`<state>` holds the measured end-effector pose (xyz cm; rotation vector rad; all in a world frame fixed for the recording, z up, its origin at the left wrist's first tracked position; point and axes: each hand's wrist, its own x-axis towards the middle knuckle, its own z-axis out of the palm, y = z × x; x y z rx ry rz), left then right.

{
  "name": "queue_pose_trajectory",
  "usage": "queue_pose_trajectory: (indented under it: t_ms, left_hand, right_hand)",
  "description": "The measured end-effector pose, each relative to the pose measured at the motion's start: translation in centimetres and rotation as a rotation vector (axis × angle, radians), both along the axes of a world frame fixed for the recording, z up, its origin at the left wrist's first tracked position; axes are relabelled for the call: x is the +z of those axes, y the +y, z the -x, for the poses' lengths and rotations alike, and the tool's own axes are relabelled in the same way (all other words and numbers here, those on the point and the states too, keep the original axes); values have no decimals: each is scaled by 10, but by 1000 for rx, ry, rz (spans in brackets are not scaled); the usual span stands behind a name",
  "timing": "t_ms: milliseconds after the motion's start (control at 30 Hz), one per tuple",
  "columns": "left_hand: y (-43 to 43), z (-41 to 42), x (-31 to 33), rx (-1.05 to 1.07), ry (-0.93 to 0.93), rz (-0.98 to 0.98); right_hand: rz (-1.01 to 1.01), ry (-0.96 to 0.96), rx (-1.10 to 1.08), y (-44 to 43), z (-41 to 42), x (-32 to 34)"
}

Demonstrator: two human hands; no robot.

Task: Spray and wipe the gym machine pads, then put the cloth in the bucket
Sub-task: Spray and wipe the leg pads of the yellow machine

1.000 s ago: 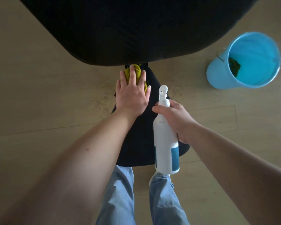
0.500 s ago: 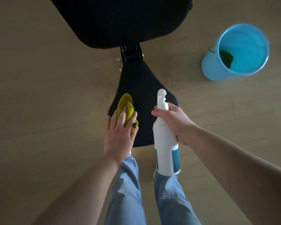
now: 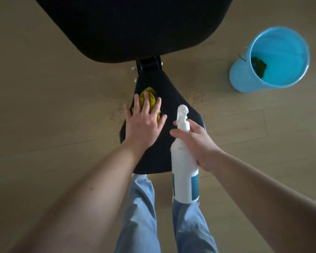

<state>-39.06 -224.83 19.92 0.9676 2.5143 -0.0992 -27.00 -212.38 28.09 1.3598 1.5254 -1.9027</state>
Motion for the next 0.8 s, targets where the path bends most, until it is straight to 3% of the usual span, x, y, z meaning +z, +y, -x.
queue_pose_trajectory:
  t_ms: [200, 333, 500, 667, 800]
  left_hand:
    - [67, 88, -13, -12, -62, -49]
    - [75, 106, -18, -134, -58, -134]
    - [15, 33, -6, -400, -44, -419]
    - [-20, -32, 16, -488, -182, -374]
    - [-41, -77, 25, -613, -294, -462]
  right_hand:
    - [-5, -21, -21, 21, 13, -12]
    - [36, -40, -34, 34, 10, -12]
    - [96, -53, -116, 42, -1, -5]
    - [82, -40, -87, 41, -10, 8]
    - [93, -27, -81, 42, -13, 15]
